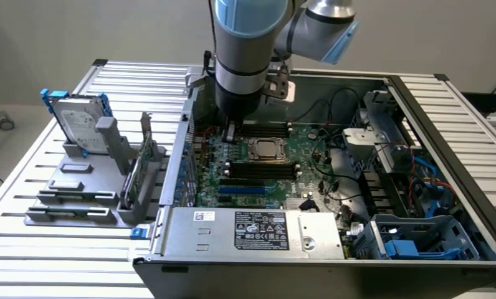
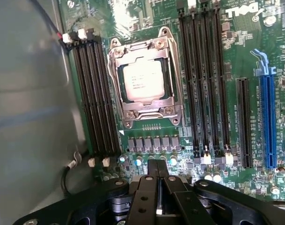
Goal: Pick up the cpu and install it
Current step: 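Install the first cpu locking lever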
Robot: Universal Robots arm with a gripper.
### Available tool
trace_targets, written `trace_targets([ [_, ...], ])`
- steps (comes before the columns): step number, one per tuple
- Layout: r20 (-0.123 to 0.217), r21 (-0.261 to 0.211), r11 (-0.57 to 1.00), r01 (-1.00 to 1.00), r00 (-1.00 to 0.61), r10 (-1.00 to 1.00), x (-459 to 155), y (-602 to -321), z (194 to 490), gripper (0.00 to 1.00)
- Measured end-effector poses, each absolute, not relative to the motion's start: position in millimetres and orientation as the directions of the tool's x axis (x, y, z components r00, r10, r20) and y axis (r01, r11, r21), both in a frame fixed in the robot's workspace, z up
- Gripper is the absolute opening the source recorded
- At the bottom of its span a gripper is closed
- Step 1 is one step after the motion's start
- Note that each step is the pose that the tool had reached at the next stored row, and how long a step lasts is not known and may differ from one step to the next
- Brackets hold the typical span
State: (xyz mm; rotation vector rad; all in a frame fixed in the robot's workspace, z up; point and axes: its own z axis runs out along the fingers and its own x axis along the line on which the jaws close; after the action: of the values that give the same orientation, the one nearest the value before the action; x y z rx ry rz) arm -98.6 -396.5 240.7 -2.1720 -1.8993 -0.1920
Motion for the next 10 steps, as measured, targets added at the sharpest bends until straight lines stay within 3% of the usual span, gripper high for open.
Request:
trace_targets([
  [6,0.259,-0.089,-0.041,0.995,0.063,0.964,-98.6,-395.9,240.7,0.11],
  [10,0.255,-0.056,-0.006,0.998,0.021,0.967,-98.6,-395.6,240.7,0.11],
])
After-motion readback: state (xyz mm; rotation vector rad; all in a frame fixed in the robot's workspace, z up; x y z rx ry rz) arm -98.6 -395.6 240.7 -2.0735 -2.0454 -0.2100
